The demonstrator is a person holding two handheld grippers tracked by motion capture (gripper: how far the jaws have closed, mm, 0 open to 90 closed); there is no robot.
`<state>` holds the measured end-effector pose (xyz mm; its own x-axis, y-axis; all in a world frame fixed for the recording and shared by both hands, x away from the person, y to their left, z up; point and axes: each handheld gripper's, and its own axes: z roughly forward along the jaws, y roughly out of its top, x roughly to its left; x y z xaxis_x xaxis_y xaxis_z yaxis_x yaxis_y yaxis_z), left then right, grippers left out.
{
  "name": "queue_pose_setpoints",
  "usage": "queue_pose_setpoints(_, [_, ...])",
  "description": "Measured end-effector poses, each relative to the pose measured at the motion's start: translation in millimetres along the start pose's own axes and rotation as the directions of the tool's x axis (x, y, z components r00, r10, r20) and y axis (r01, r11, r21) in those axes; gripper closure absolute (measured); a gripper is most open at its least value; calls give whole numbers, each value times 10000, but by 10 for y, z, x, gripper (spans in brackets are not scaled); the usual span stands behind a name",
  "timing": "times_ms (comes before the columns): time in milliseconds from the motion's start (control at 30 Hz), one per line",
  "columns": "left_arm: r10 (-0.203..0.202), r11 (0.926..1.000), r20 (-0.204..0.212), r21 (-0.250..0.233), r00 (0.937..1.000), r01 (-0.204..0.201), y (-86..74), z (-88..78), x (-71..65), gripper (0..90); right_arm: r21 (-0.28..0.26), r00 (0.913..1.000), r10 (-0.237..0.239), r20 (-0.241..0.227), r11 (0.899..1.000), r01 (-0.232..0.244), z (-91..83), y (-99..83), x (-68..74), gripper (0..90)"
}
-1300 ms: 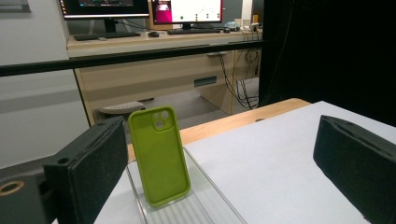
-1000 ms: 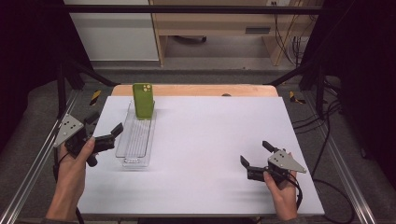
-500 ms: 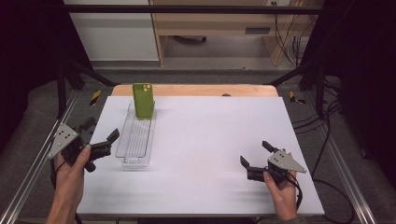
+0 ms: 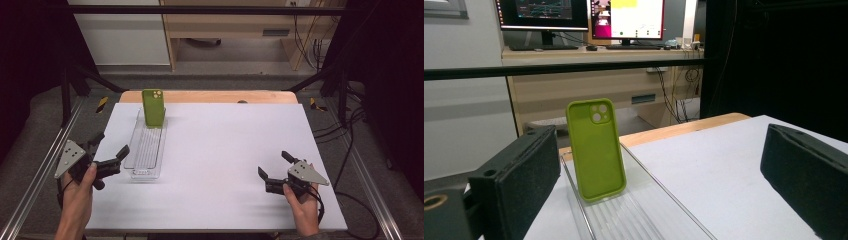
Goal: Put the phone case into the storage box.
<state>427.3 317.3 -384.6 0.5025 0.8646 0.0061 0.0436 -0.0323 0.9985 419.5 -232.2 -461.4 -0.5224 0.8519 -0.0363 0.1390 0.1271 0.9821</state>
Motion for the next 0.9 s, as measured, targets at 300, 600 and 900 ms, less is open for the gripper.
queue_pose_setpoints(300, [31,10000,279,91,9996,-34,-115,9,-82,23,18,10000,-42,-17,10000,42,3,-2,2,26])
queue_pose_setpoints(600, [28,9997,473,231,9989,-39,-199,36,-152,23,-23,10000,-55,-24,10000,54,-6,1,-8,27])
queue_pose_setpoints(900, [15,9995,634,302,9980,-34,-314,33,-177,23,-29,9999,-94,-59,10000,94,-4,-2,-12,27])
